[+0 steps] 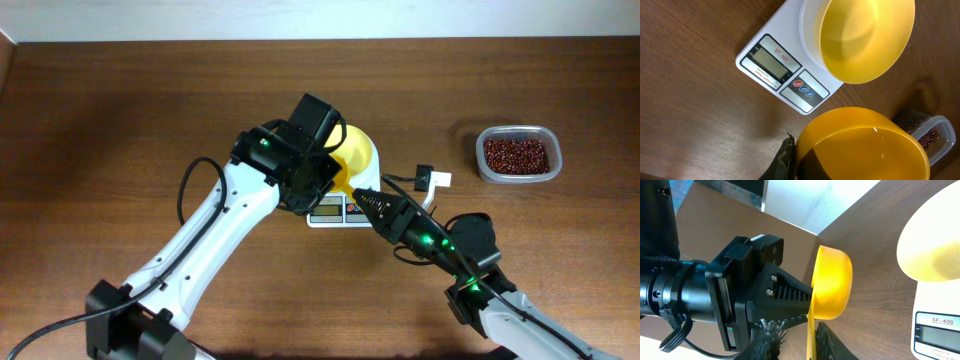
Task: Scoop item into bowl and weigh 50g on scale
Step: 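Move the right gripper to the scoop held by the left gripper, then close the right gripper on the scoop handle, open the left gripper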
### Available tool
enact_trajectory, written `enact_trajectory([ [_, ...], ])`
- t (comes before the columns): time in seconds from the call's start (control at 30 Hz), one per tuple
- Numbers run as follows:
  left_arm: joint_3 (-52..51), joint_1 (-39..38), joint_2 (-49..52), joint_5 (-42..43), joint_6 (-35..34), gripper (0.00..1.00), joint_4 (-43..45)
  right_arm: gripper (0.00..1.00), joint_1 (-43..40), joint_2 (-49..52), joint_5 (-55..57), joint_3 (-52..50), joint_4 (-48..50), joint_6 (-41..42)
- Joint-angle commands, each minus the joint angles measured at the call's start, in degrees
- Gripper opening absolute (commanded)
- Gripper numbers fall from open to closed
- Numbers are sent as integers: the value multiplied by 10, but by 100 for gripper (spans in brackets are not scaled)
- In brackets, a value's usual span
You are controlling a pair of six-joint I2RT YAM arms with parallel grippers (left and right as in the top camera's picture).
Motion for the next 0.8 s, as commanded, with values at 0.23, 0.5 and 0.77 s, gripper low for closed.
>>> enact_trajectory([
  [0.23, -2, -2, 0, -13, 9, 0, 14, 20, 6, 3, -4, 14, 4, 13],
  [0.5, -2, -2, 0, -13, 9, 0, 14, 13, 6, 3, -9, 14, 4, 26],
  [0.77, -2, -2, 0, -13, 9, 0, 14, 12, 6, 3, -24, 14, 4, 29],
])
